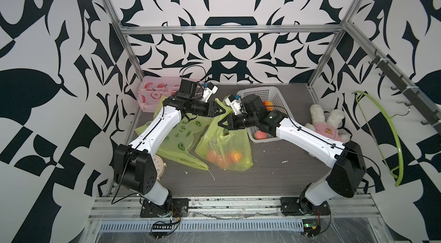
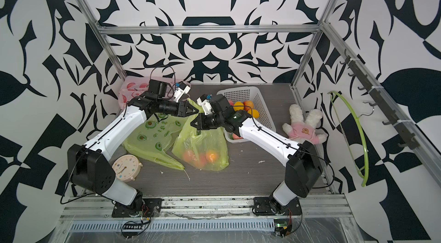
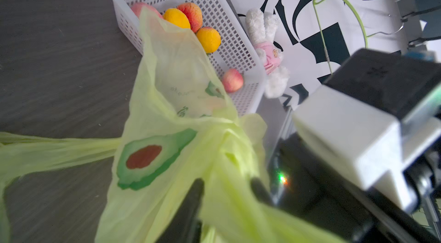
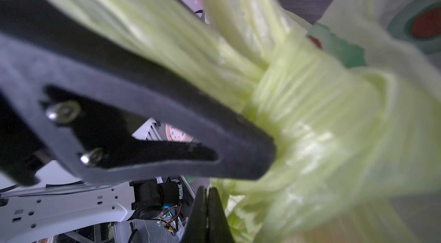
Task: Place the peach into a plastic bag & tie a knot
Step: Cross the plastic bag at the center of the board.
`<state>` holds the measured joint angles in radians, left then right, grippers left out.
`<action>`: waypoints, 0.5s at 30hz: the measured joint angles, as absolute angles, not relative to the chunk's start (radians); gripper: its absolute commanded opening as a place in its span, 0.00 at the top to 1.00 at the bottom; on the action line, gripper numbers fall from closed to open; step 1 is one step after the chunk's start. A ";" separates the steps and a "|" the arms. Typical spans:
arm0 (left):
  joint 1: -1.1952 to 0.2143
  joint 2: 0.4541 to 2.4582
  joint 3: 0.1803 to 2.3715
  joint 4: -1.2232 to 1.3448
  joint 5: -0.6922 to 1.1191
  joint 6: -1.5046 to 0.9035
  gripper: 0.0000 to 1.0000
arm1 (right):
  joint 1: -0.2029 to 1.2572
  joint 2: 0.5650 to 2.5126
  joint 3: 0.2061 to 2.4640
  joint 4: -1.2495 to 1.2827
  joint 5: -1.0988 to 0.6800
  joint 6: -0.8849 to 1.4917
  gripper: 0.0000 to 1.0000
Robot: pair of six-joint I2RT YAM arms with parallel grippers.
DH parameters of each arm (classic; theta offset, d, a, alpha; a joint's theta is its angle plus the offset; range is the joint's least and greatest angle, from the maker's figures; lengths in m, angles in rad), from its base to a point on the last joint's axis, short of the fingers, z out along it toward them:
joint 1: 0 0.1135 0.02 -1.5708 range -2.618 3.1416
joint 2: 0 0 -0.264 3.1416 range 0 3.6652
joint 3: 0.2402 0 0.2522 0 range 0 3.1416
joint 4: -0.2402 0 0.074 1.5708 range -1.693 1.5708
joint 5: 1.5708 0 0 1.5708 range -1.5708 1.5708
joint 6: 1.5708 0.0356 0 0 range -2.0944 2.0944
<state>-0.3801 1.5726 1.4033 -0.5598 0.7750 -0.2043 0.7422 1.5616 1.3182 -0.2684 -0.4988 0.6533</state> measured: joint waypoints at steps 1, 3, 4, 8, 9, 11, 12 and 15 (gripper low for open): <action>-0.383 1.576 1.404 -0.559 0.777 -0.199 0.93 | 0.742 1.562 1.318 -0.267 -0.501 0.652 1.00; -0.388 1.584 1.406 -0.558 0.782 -0.207 1.00 | 0.742 1.562 1.317 -0.268 -0.504 0.649 1.00; -0.389 1.586 1.407 -0.558 0.783 -0.205 1.00 | 0.741 1.562 1.317 -0.268 -0.506 0.646 0.97; -0.391 1.587 1.407 -0.556 0.782 -0.209 1.00 | 0.718 1.553 1.317 -0.290 -0.532 0.612 0.60; -0.391 1.587 1.407 -0.553 0.780 -0.209 1.00 | 0.707 1.543 1.317 -0.301 -0.540 0.600 0.54; -0.391 1.587 1.407 -0.547 0.775 -0.209 1.00 | 0.676 1.505 1.317 -0.331 -0.558 0.574 0.46; -0.392 1.586 1.407 -0.542 0.772 -0.208 1.00 | 0.653 1.475 1.317 -0.348 -0.567 0.561 0.43; -0.392 1.576 1.407 -0.527 0.771 -0.210 1.00 | 0.572 1.383 1.317 -0.369 -0.604 0.522 0.37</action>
